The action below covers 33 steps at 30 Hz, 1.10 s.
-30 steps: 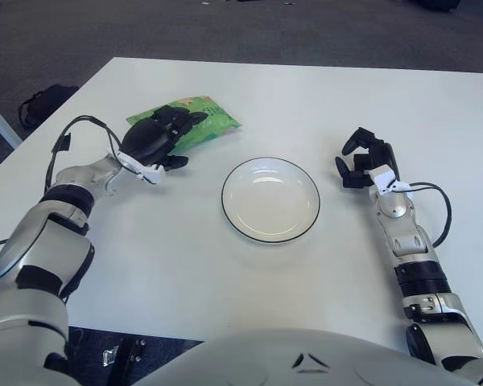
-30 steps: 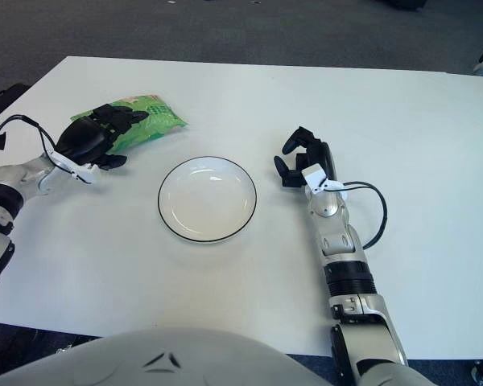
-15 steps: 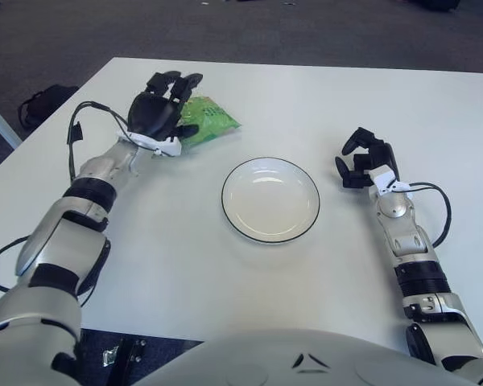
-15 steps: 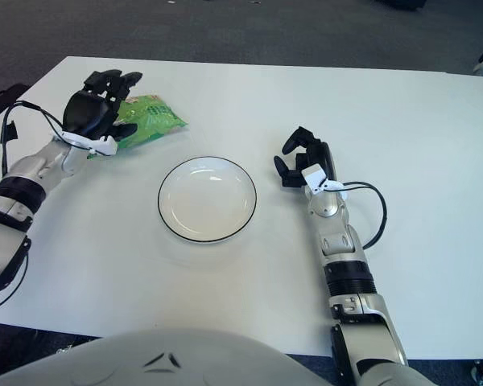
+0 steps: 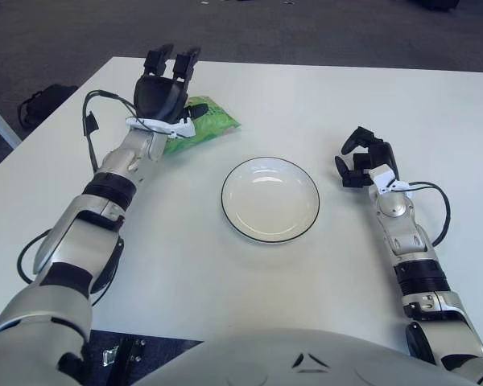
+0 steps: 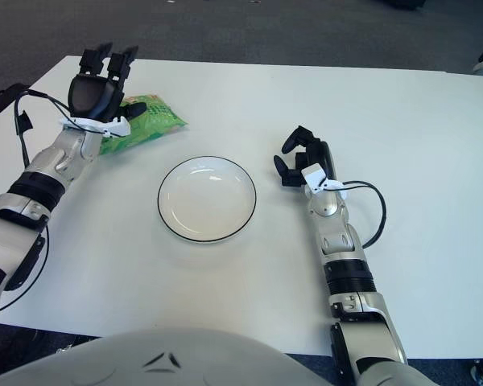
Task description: Put the snack into the plate.
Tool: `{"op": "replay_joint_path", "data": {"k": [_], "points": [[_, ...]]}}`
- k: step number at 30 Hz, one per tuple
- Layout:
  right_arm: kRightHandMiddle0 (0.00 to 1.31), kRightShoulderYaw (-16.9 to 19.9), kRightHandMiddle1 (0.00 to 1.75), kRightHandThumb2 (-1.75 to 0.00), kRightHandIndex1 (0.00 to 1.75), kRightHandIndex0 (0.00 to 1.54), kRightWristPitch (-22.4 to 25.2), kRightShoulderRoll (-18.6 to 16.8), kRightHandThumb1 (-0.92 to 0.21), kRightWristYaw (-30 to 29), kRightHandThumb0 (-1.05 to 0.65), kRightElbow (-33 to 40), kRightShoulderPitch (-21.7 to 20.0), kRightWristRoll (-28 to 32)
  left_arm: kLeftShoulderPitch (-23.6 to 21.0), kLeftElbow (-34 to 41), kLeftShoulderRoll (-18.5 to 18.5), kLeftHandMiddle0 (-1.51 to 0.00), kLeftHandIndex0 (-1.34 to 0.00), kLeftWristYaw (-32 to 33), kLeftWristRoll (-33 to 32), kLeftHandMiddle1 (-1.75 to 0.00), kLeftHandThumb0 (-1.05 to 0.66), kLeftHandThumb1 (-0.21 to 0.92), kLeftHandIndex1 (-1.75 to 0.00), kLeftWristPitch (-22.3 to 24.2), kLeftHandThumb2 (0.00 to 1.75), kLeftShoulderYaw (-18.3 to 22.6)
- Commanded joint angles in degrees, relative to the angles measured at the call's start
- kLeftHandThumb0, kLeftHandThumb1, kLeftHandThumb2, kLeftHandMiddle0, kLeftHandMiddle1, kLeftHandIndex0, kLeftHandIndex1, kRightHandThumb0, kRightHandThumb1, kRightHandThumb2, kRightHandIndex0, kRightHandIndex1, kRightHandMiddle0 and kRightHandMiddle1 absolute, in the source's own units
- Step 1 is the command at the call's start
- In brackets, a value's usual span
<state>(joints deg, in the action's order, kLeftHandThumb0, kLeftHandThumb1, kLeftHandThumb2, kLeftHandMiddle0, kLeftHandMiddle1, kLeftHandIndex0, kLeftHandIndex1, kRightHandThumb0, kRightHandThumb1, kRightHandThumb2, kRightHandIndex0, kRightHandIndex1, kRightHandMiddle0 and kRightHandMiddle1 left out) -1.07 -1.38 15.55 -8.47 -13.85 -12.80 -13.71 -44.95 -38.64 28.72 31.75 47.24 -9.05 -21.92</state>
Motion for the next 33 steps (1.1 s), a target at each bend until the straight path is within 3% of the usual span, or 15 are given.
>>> {"op": "replay_joint_path", "data": {"k": [1, 7, 14, 20, 24, 26, 30, 33], "points": [[0.61, -1.63, 1.75, -1.31, 1.75, 1.21, 3.85, -1.30, -0.32, 2.33, -0.48, -5.55, 4.83, -0.19, 1.37, 3.08, -0.78, 0.00, 0.00, -4.69, -0.66, -0.15, -1.05, 0.92, -0.29, 4.92, 0.85, 1.14], [0.61, -1.81, 1.75, -1.31, 1.75, 1.21, 3.82, -1.30, -0.32, 2.21, -0.48, -5.46, 4.85, -0.48, 0.63, 5.37, -1.87, 0.00, 0.00, -11.59, -0.35, -0.03, -1.05, 0.92, -0.22, 10.54, 0.84, 0.90], [0.61, -2.14, 1.75, -1.30, 1.75, 1.22, 3.30, -1.22, -0.33, 1.95, -0.48, -5.23, 4.99, -1.00, -0.46, 5.62, -2.68, 0.00, 0.00, -23.25, -3.14, 0.00, -1.05, 0.92, -0.17, 13.75, 0.80, 1.02], [0.61, -2.22, 1.75, -1.30, 1.75, 1.23, 3.01, -1.23, -0.33, 1.90, -0.48, -5.21, 5.00, -1.35, -1.36, 4.51, -3.32, 0.00, 0.00, -28.77, -4.35, 0.00, -1.05, 0.92, -0.17, 16.02, 0.76, 0.80], [0.60, -2.20, 1.75, -1.30, 1.75, 1.22, 3.26, -1.26, -0.33, 2.07, -0.48, -5.20, 4.94, -1.27, -3.78, -2.73, -4.96, 0.00, 0.00, -32.01, -6.08, 0.00, -1.05, 0.92, -0.18, 15.64, 0.72, 0.40], [0.60, -2.20, 1.75, -1.30, 1.75, 1.22, 3.36, -1.29, -0.33, 2.15, -0.48, -5.20, 4.92, -1.21, -5.96, -10.20, -6.25, 0.00, 0.00, -32.25, -7.19, 0.00, -1.05, 0.92, -0.19, 13.72, 0.72, 0.29], [0.60, -2.24, 1.75, -1.29, 1.75, 1.21, 3.54, -1.28, -0.33, 2.20, -0.48, -5.02, 5.03, -1.21, -7.49, -14.48, -6.90, 0.00, 0.00, -34.89, -8.76, 0.00, -1.05, 0.92, -0.21, 13.17, 0.73, 0.19], [0.60, -2.24, 1.75, -1.29, 1.75, 1.21, 3.63, -1.25, -0.33, 2.18, -0.48, -4.80, 5.15, -1.26, -8.94, -21.66, -7.70, 0.00, 0.00, -34.69, -9.31, 0.00, -1.05, 0.92, -0.21, 11.31, 0.73, -0.38]]}}
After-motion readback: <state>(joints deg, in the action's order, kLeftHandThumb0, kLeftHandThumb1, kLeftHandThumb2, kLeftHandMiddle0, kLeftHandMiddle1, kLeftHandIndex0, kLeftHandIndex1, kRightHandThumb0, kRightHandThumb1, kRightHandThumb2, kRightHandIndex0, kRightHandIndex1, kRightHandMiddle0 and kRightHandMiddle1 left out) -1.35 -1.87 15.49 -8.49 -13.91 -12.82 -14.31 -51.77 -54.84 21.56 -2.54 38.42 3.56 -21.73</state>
